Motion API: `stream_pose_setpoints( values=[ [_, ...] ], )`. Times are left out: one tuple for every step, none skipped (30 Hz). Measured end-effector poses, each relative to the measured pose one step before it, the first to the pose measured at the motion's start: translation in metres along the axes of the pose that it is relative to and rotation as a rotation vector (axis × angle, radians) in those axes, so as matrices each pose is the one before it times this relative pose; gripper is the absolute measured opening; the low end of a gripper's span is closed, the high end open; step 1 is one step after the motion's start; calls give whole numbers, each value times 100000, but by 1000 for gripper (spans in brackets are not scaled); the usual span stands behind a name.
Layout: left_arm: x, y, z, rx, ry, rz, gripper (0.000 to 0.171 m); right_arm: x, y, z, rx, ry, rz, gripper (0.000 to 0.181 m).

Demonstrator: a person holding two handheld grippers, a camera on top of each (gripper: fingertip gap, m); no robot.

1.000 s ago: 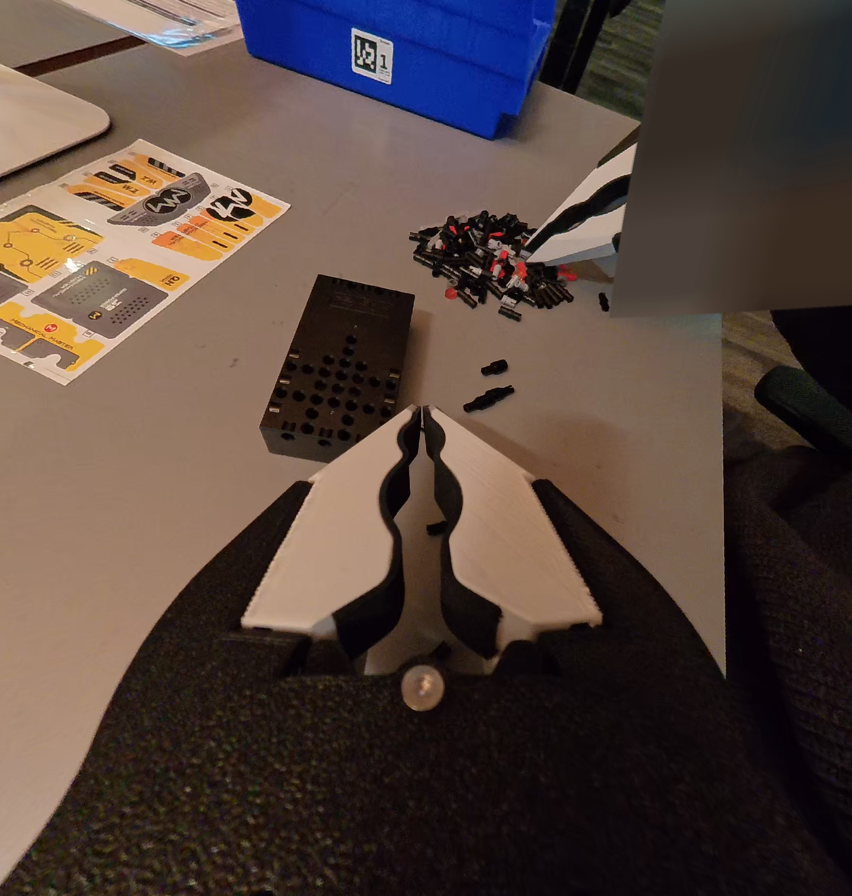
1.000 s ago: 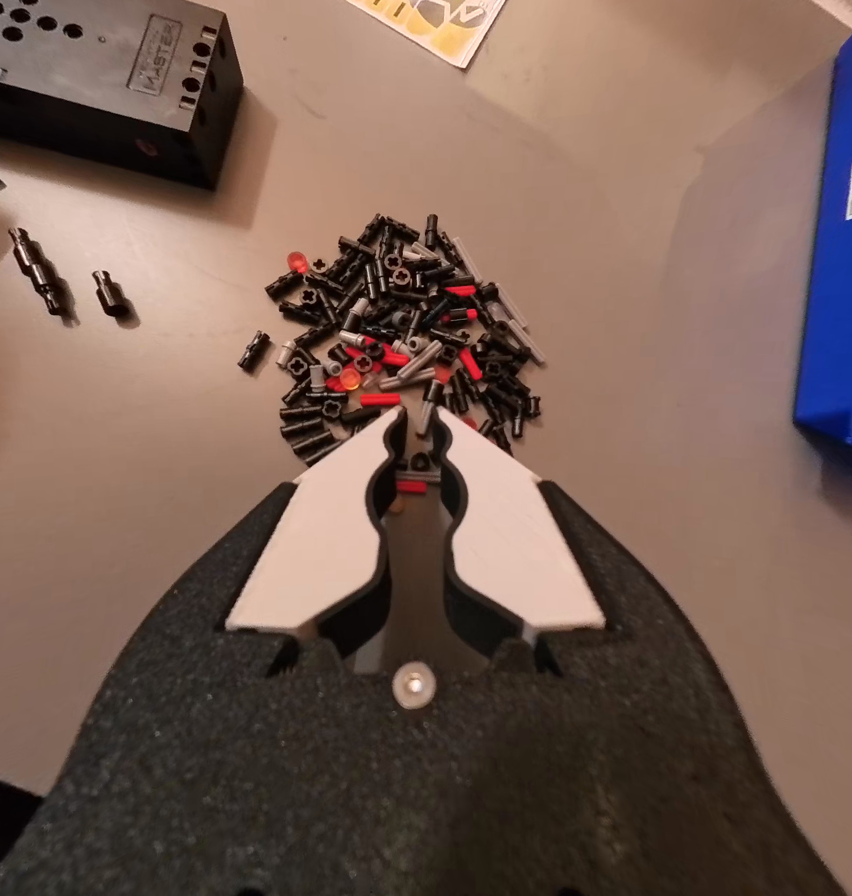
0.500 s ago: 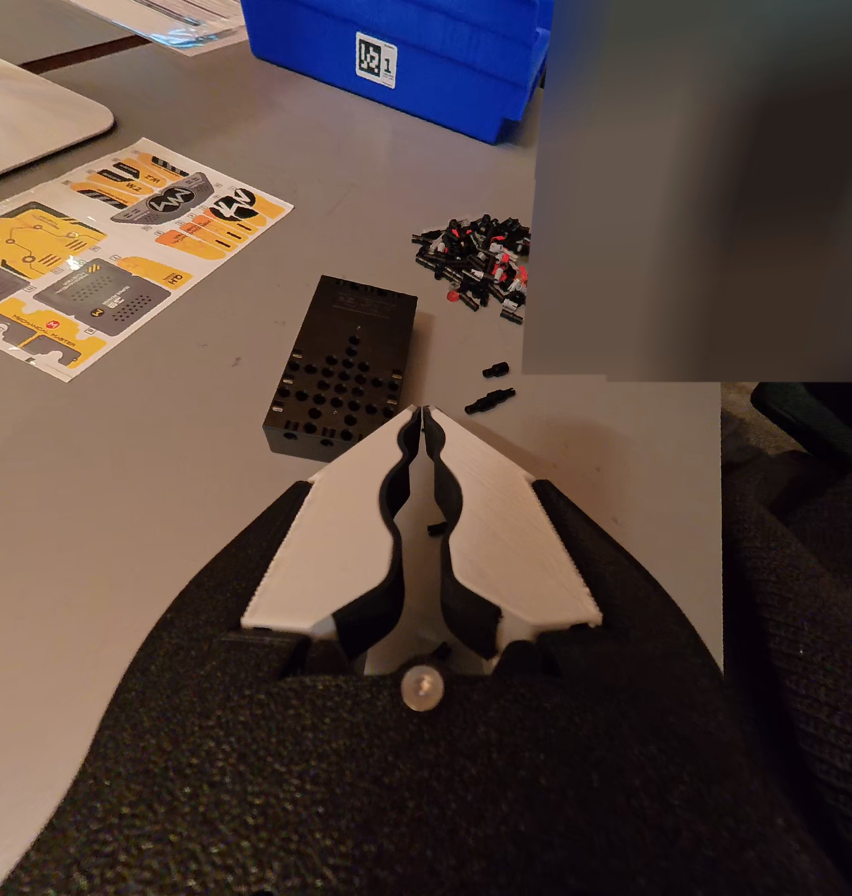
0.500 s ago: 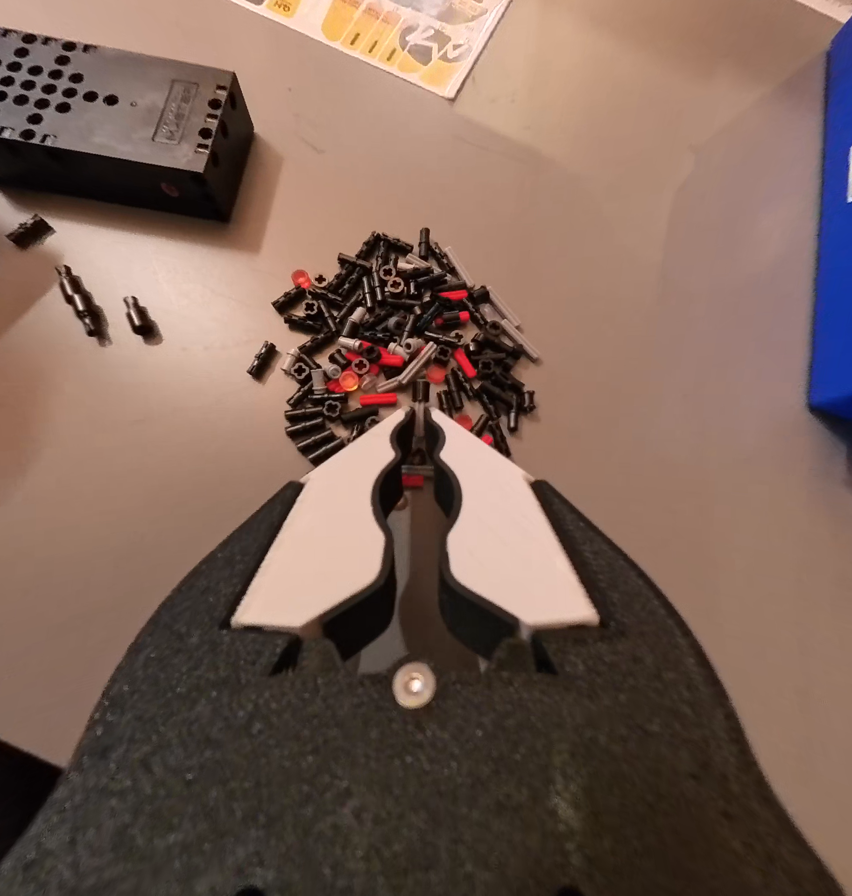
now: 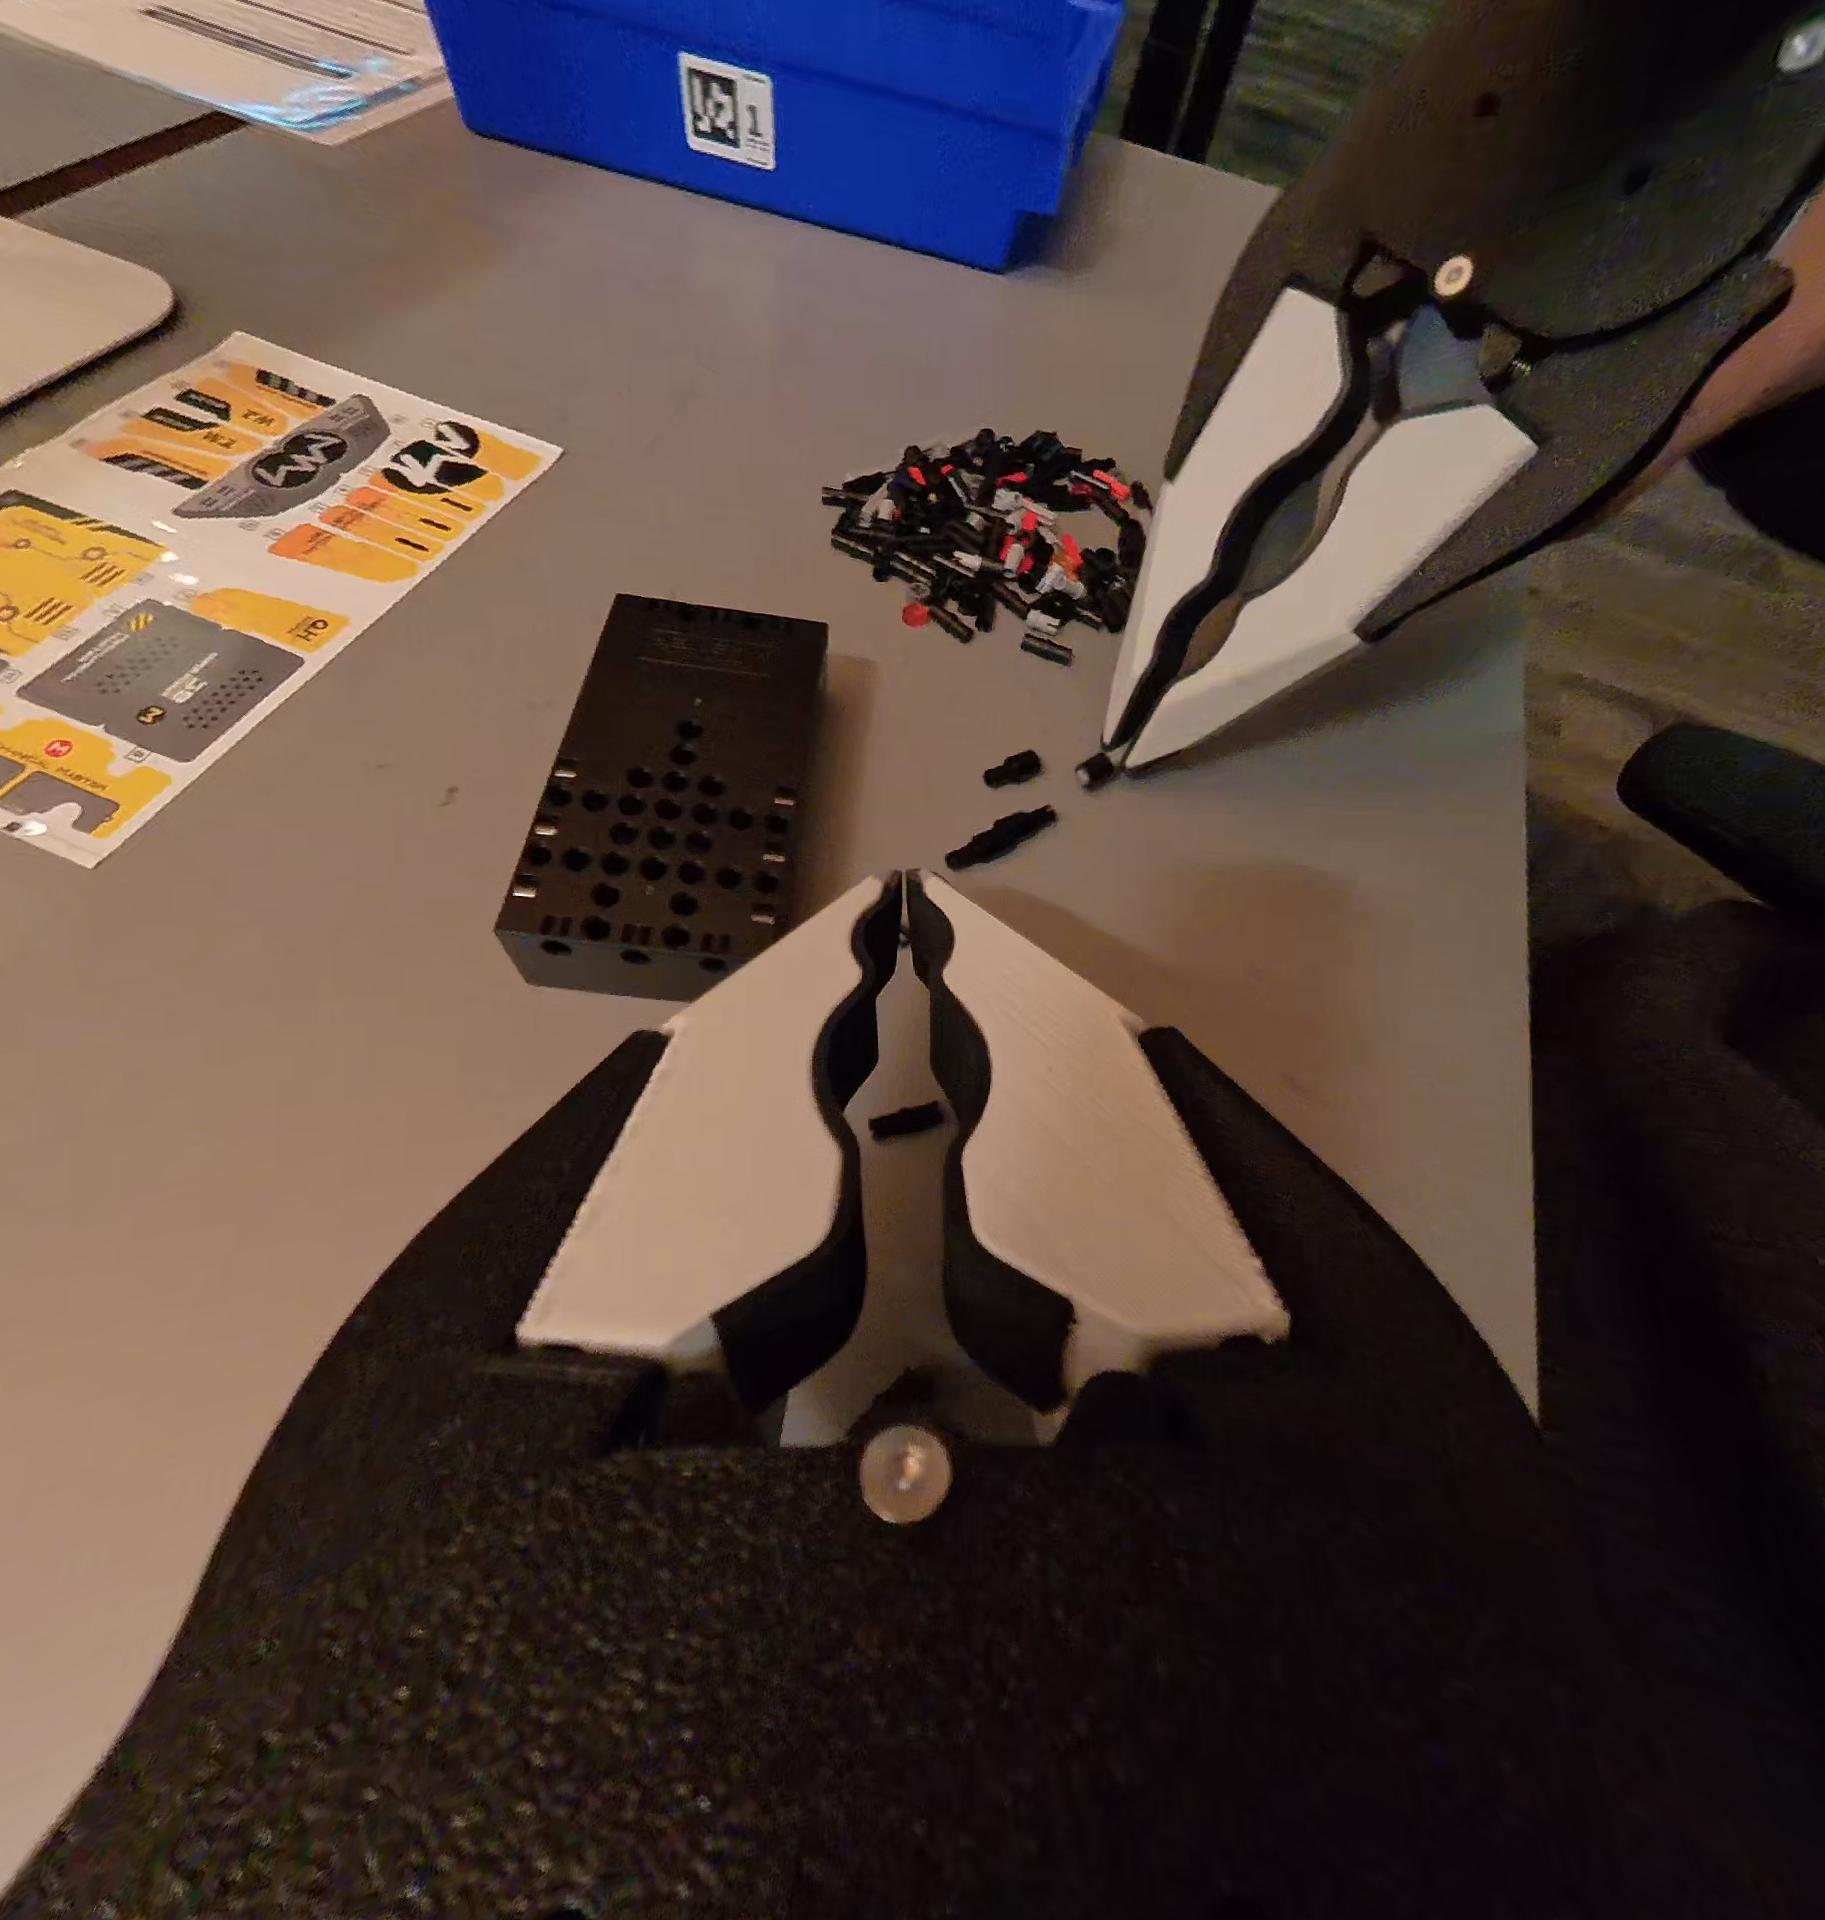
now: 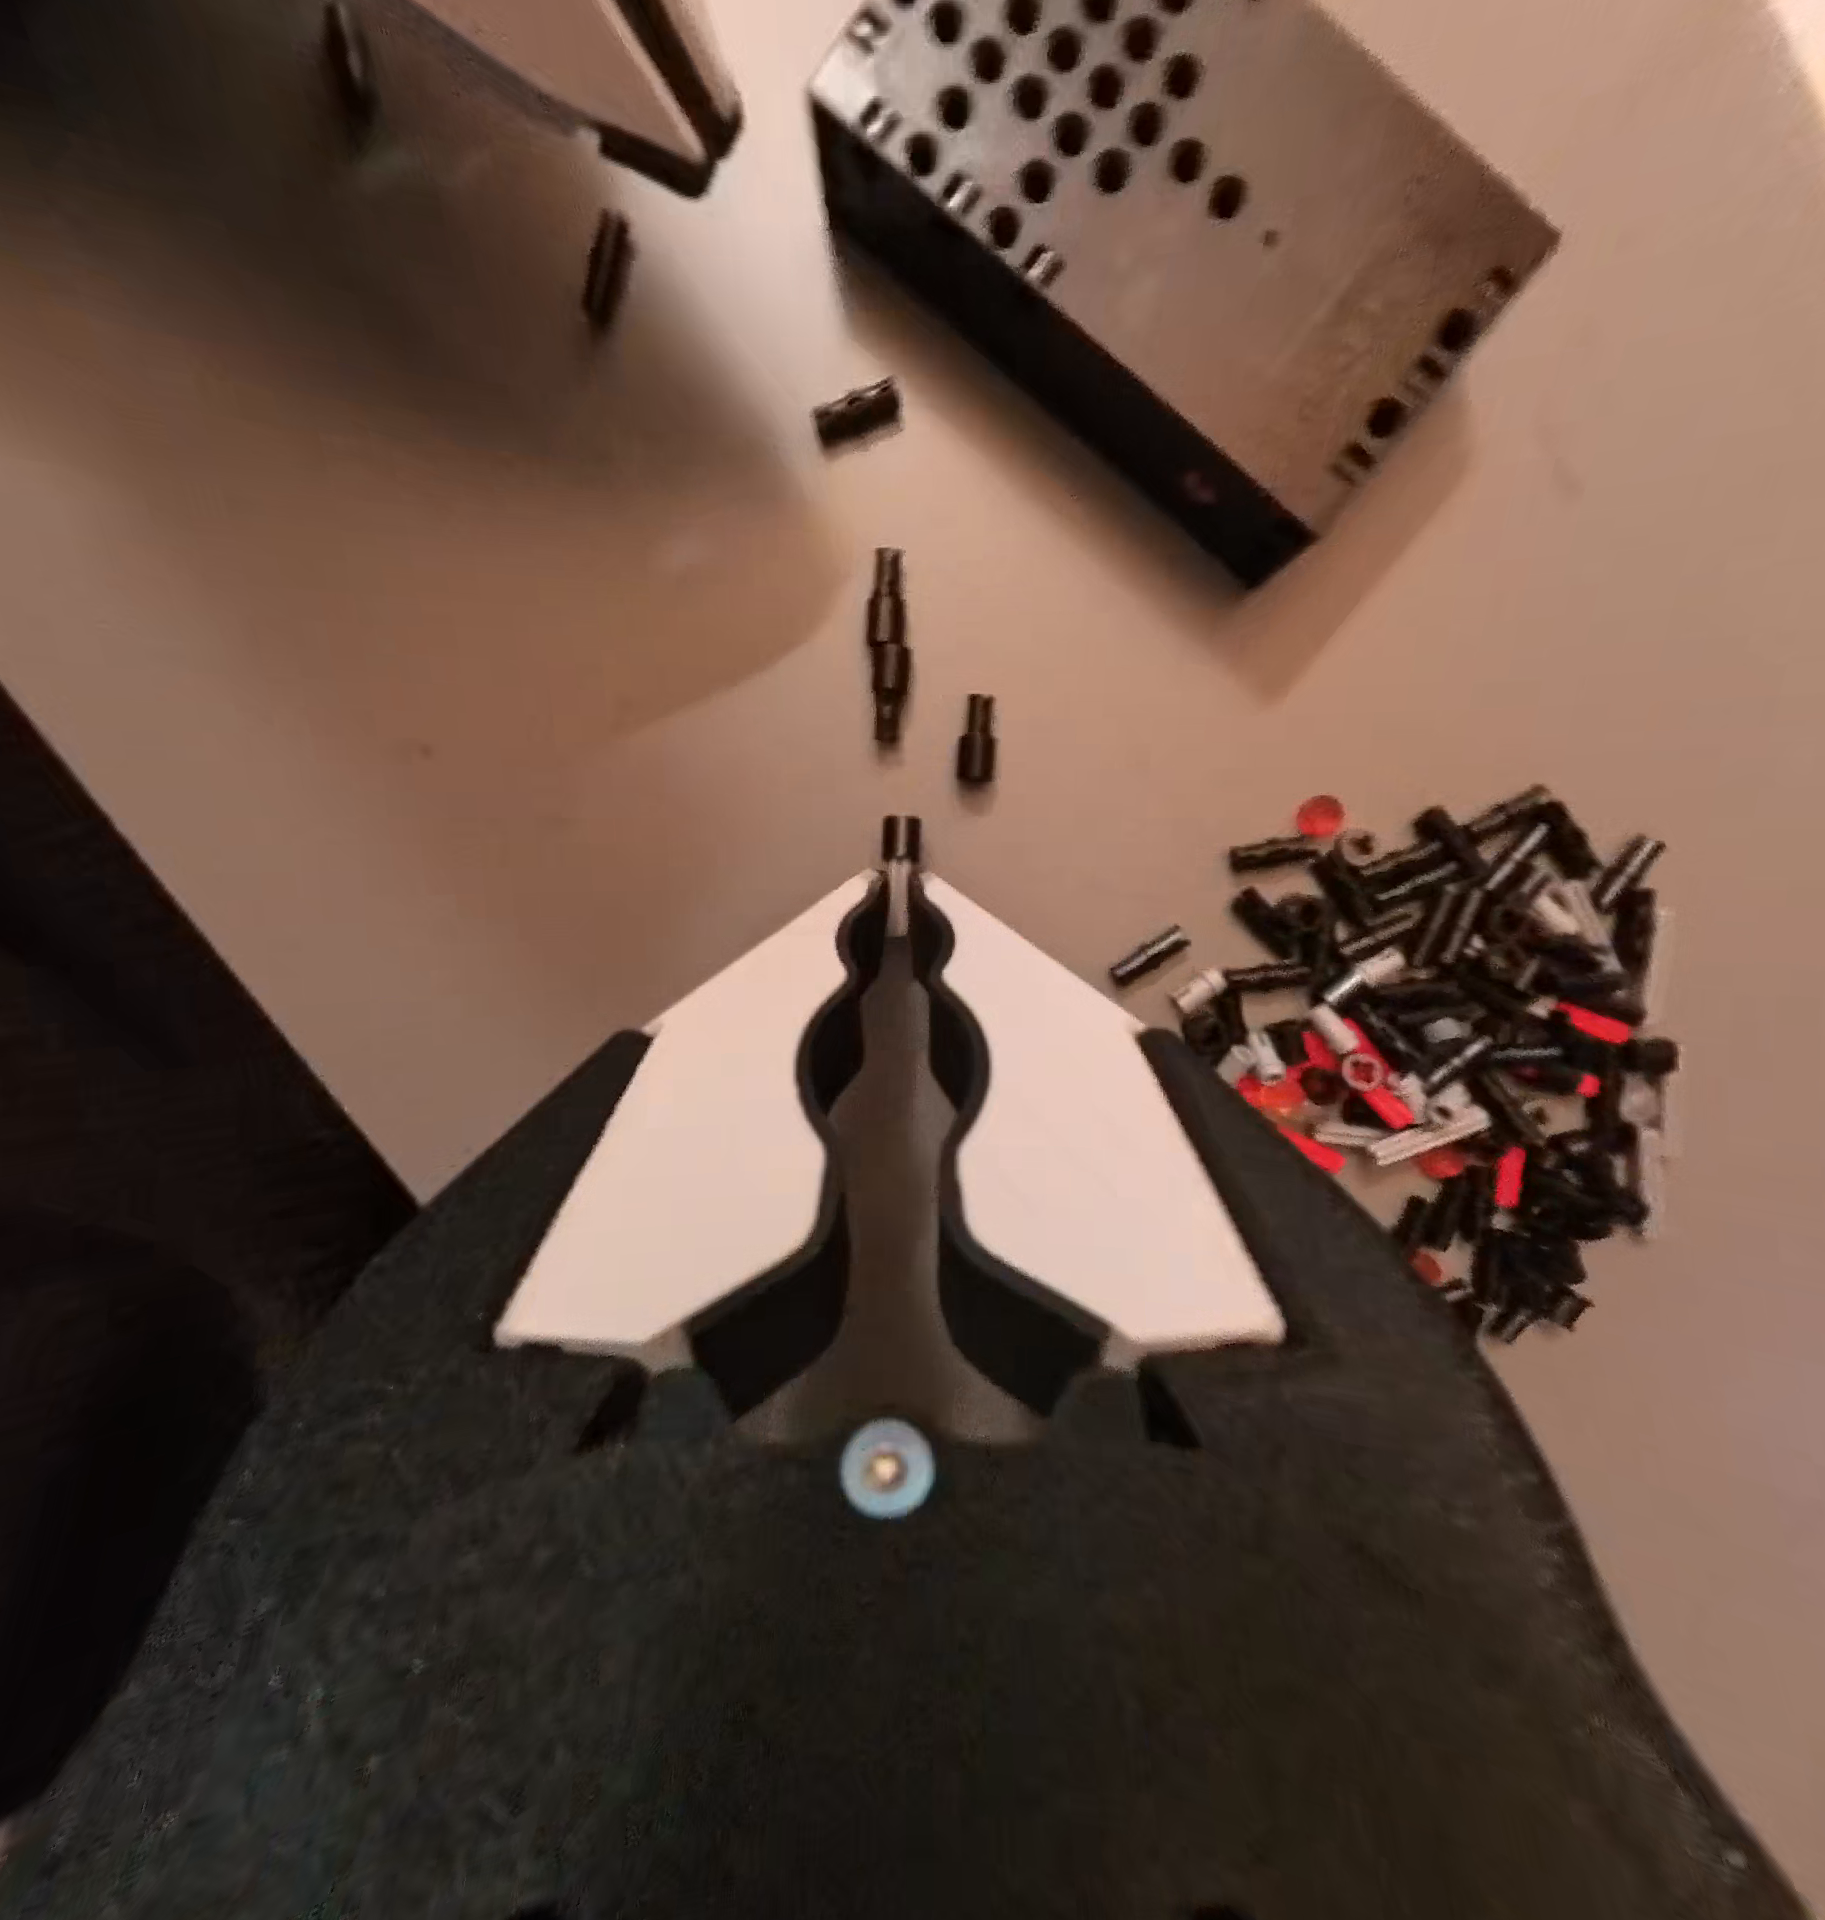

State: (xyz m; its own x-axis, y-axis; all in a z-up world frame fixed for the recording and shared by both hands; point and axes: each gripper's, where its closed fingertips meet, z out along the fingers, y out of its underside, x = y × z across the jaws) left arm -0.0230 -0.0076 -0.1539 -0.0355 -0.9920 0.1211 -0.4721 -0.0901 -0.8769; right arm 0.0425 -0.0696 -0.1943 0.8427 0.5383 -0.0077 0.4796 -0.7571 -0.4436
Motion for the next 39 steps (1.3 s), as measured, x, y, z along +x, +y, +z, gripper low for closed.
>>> stream_pose_setpoints(
  values=[
    [349,43,36,-283,1181,743,0,-316,-15,-63,-4037,-555,-2562,4],
    [311,50,52,-373,1071,599,0,-227,38,-90,-4432,-332,-2699,4],
    [249,61,66,-481,793,600,0,-257,92,-120,-4779,-502,-3222,4],
    [251,72,77,-544,851,658,0,-341,71,-141,-4620,-1416,-2905,4],
    [318,93,96,-745,1251,572,0,-287,30,-131,-4230,-1713,-1971,4],
    [381,131,113,-966,1569,628,0,-131,57,-89,-4240,-1310,-1969,4],
    [472,148,118,-1033,1751,1065,0,-57,-141,-118,-2404,-986,-2482,4],
    [525,120,126,-892,1689,1758,0,-179,-417,-151,-201,-1978,-1714,4],
    [356,97,127,-788,343,2053,0,-358,-546,-151,1216,-3069,-930,4],
    [129,82,124,-776,-1074,2180,1,-434,-673,-180,2828,-3043,-1838,4],
    [58,56,82,-561,-1357,1776,1,-480,-780,-205,4323,-2625,-2422,4],
    [-29,-16,55,-56,-1516,998,2,-216,-658,-128,3966,-1182,-50,4],
    [-70,-29,11,143,-1030,375,2,176,-340,-51,2386,1087,1429,4],
    [32,0,-9,49,371,-111,2,302,-60,33,1174,2324,250,4],
    [149,-25,-8,149,1421,-413,3,64,-48,48,1457,1154,-510,4],
    [223,-105,-1,556,1518,-817,4,-306,-214,3,2310,-1049,-79,4],
    [365,-183,-3,1040,1997,-625,5,-354,-225,-81,2156,-1105,173,4],
    [425,-106,-29,716,2400,263,12,72,-52,-140,796,1737,417,4],
    [99,-36,-50,315,664,295,19,433,217,-167,-787,3901,33,4],
    [-166,-66,-68,550,-488,-893,19,401,354,-140,-993,3459,-684,4],
    [-230,-28,-107,413,-505,-1081,19,153,357,-111,14,1384,-178,4],
    [-404,-17,-142,427,-1422,-1048,19,98,293,-121,1422,321,1415,4],
    [-468,10,-151,308,-1797,-908,19,308,277,-169,2498,847,2574,4],
    [-589,-2,-155,380,-2376,-1370,19,545,374,-265,2851,1707,3124,4],
    [-474,-59,-146,647,-1553,-1540,19,841,559,-360,2634,2641,3745,4],
    [-304,-104,-134,886,-607,-1814,19,1167,681,-461,2675,3684,4447,4],
    [-323,-134,-103,940,-701,-1952,19,1460,793,-544,2727,4256,5275,4],
    [-442,-163,-100,1087,-1724,-1709,19,1809,945,-601,2205,5108,6197,4],
    [-425,-177,-105,1167,-1768,-1341,19,2117,1074,-588,1723,5824,6700,4],
    [-323,-210,-106,1286,-1160,-1150,19,2133,1125,-492,1236,5252,6654,4],
    [-250,-211,-94,1247,-811,-1097,19,1958,1139,-327,473,4168,6268,4],
    [-232,-185,-87,1173,-708,-921,19,1669,1017,-176,126,2968,5499,4],
    [-222,-158,-83,916,-679,-740,19,1259,797,-43,325,1673,4398,4],
    [-224,-150,-69,813,-762,-457,19,843,543,74,663,554,3440,4],
    [-213,-154,-63,862,-812,-302,19,357,367,162,691,-772,2626,4],
    [-194,-136,-55,762,-639,-251,19,32,294,221,220,-1476,1757,4],
    [-176,-110,-49,717,-614,-234,19,54,167,176,242,-294,940,4],
    [-200,-90,-49,729,-753,-236,19,271,64,134,402,1547,259,4],
    [-197,-89,-57,737,-752,-297,19,342,47,93,134,1909,-333,4]
  ],
)
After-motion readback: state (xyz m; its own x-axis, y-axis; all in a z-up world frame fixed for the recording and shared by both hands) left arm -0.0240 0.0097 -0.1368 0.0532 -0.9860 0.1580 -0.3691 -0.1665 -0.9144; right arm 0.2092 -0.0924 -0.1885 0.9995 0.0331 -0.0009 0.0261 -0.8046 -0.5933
